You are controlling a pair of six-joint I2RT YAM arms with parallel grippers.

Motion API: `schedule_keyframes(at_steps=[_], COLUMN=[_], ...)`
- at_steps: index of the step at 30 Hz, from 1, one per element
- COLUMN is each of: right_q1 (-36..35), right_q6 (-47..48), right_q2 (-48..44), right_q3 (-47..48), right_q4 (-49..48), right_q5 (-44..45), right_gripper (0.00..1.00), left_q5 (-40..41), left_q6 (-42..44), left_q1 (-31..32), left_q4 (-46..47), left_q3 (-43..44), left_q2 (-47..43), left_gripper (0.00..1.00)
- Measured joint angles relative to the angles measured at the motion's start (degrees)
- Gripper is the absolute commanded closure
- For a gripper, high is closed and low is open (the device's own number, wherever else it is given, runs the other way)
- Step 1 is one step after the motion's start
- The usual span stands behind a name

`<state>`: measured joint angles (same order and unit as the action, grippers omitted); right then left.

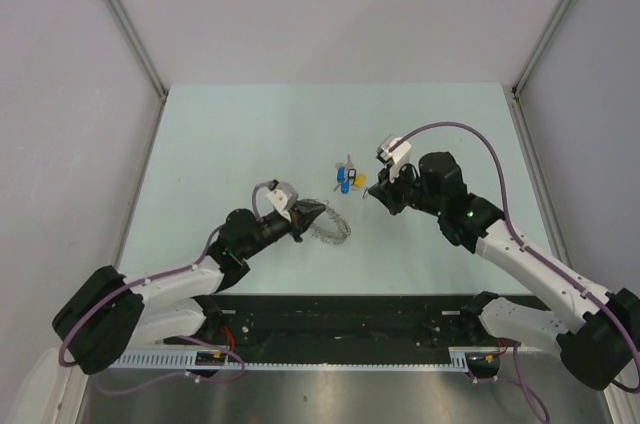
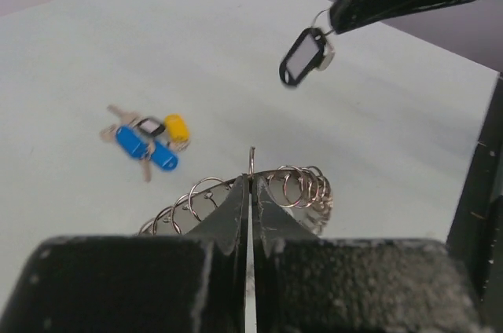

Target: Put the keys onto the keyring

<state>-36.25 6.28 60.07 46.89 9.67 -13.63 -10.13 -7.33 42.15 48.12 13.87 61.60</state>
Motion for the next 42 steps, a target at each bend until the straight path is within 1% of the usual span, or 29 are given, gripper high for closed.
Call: schedule_keyframes(at_steps=[3,4,5,9,14,18,21,26,31,35,42], right_q1=[0.00,0.00,0.00,0.00,-0.26,-1.64,-4.42,-8.76,-11.47,-12.33,-12.74], right_q6=[1.46,2.10,2.45,4.37,5.62,6.38,7.58,9.81,11.69,12.52,13.11], right_q2=[-0.52,-0.57,-0.57,-0.68,-1.42,-2.51,-2.97,-2.49,-1.60,-1.36,-1.27], right_q3=[4.55,6.10,6.71,9.53,9.70,9.73,9.77,9.88,9.92,9.92,9.92], right_q4=[5.18,6.93,7.63,12.55,16.09,16.63,16.59,16.26,16.24,16.24,16.57], right_q5=[-0.24,-0.24,-0.24,0.17,0.28,0.63,1.20,2.67,4.39,5.86,6.67], right_gripper=[1.00,1.00,1.00,1.00,1.00,1.00,1.00,1.00,1.00,1.00,1.00], left_q5=[-6.32,-8.72,-9.88,-16.33,-23.23,-27.52,-30.10,-36.39,-41.20,-43.01,-44.65], left_q6=[2.64,4.52,5.44,13.09,22.34,25.42,25.83,25.73,25.62,25.81,25.77], left_q1=[-0.02,0.00,-0.02,-0.04,-1.01,-3.58,-4.92,-5.44,-5.57,-5.64,-5.75], left_q4=[-3.82,-6.51,-7.76,-18.99,-31.17,-35.82,-35.98,-35.30,-35.52,-37.40,-38.80], left_q3=[7.61,11.43,13.14,23.63,30.21,30.56,30.08,29.92,29.46,29.79,30.60], left_q2=[2.58,3.43,3.78,5.25,5.70,5.90,5.90,6.25,8.39,10.36,11.08], left_gripper=[0.99,0.99,0.99,1.00,1.00,1.00,1.00,1.00,1.00,1.00,1.00])
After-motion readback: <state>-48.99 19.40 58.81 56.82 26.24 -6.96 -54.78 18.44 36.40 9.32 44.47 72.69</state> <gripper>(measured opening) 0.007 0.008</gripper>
